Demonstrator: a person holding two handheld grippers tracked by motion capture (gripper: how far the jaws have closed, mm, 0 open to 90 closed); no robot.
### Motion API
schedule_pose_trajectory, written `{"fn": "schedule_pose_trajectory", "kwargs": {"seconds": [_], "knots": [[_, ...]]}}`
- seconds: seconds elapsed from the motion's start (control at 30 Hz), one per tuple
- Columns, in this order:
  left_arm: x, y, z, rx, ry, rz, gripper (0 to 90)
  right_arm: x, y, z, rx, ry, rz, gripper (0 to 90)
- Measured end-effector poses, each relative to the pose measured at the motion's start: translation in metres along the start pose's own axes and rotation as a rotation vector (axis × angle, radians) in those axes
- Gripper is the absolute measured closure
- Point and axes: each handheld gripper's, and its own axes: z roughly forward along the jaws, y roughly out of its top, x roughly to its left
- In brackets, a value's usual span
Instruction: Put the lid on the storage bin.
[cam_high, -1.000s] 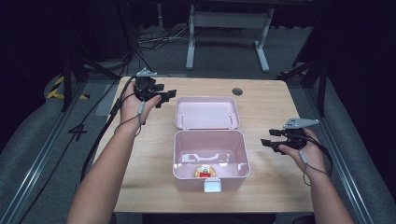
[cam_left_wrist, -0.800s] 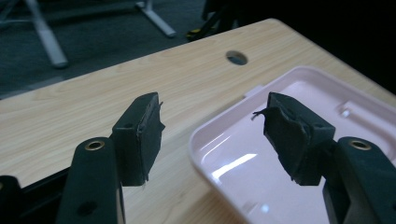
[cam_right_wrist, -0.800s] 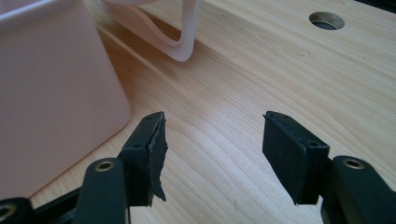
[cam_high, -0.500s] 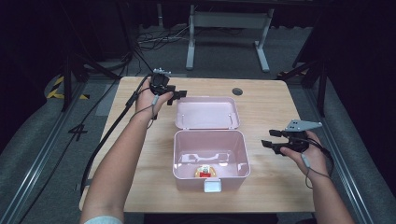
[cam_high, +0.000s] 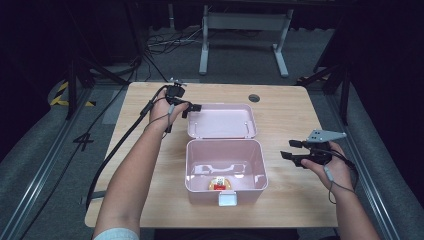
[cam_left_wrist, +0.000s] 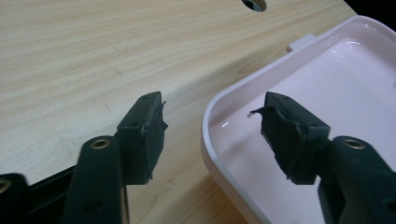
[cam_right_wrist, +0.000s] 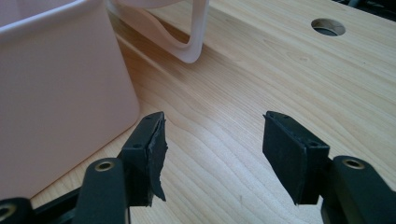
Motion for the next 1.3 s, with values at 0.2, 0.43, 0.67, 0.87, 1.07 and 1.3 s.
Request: {"fn": "schedule_pose_trajectory", "kwargs": {"seconds": [0.2,0.43,0.67,0.87,1.07,1.3], "knots": [[-0.001,-0.002,0.004,0.044,-0.028,-0.029,44.5,0.001,0.000,0.001,0.004,0.006,-0.001,39.9],[-0.001,-0.003,0.003,0.088,-0.071,-0.096,49.9,0.001,0.001,0.000,0.008,-0.005,-0.001,39.8],[-0.002,-0.001,-0.002,0.056,-0.058,-0.138,58.8,0.001,0.001,-0.001,0.002,-0.007,0.003,40.1],[-0.006,0.000,-0.008,0.000,-0.046,-0.113,64.1,0.002,0.002,-0.001,-0.006,0.000,0.015,40.0],[-0.009,0.006,-0.019,-0.054,-0.051,-0.082,67.9,0.003,0.002,0.000,-0.008,0.009,0.015,40.0],[-0.015,0.013,-0.031,-0.072,-0.040,-0.048,69.9,0.007,0.005,-0.001,-0.026,0.066,0.035,40.4]]}}
